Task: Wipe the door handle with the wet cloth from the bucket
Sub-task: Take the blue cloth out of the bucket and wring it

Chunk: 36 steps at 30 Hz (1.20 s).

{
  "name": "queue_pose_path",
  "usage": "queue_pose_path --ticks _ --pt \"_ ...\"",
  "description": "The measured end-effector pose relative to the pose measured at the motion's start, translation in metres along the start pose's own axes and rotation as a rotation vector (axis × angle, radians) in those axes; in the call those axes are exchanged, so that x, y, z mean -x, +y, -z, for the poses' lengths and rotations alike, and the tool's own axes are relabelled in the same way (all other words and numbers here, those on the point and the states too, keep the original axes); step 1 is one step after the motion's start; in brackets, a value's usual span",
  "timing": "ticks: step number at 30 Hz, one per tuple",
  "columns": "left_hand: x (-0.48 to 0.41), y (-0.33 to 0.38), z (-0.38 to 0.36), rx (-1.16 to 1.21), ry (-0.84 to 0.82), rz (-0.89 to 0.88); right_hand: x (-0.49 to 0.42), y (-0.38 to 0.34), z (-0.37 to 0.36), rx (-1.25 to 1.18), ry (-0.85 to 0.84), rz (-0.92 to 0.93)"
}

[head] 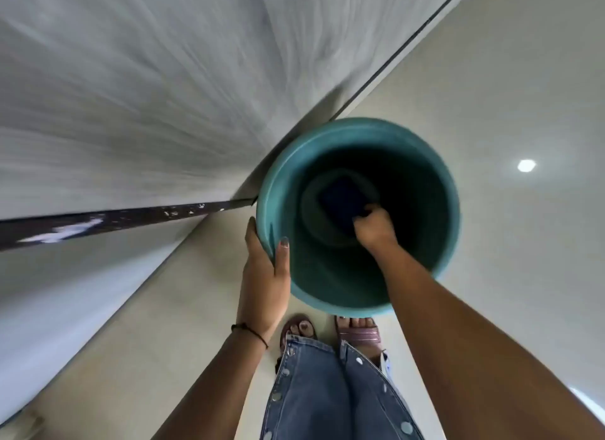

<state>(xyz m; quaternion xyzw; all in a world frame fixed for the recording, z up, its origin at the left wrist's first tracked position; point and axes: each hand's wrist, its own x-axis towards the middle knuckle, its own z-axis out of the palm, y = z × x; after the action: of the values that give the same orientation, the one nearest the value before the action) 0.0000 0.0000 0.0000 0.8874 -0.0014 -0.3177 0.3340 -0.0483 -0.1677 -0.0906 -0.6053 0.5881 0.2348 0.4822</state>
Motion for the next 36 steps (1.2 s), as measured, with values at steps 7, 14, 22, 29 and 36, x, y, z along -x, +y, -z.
queue_pose_path --ticks 7,14,22,29,36 --pt "-0.006 -0.026 -0.021 0.106 0.130 -0.102 -0.070 0.015 -0.046 0.266 0.158 -0.006" --pt "-0.003 -0.019 -0.019 0.082 0.142 -0.106 -0.060 0.003 -0.031 0.313 0.133 0.021" --pt "0.039 0.047 0.023 0.143 0.010 0.206 0.128 -0.036 0.036 -0.435 -0.109 0.088" --pt "0.166 0.160 0.148 0.838 -0.150 0.183 0.358 -0.073 0.117 -0.537 -0.370 0.245" --pt "0.300 0.197 0.298 1.103 -0.131 0.021 0.547 -0.106 0.126 -0.394 -0.415 0.467"
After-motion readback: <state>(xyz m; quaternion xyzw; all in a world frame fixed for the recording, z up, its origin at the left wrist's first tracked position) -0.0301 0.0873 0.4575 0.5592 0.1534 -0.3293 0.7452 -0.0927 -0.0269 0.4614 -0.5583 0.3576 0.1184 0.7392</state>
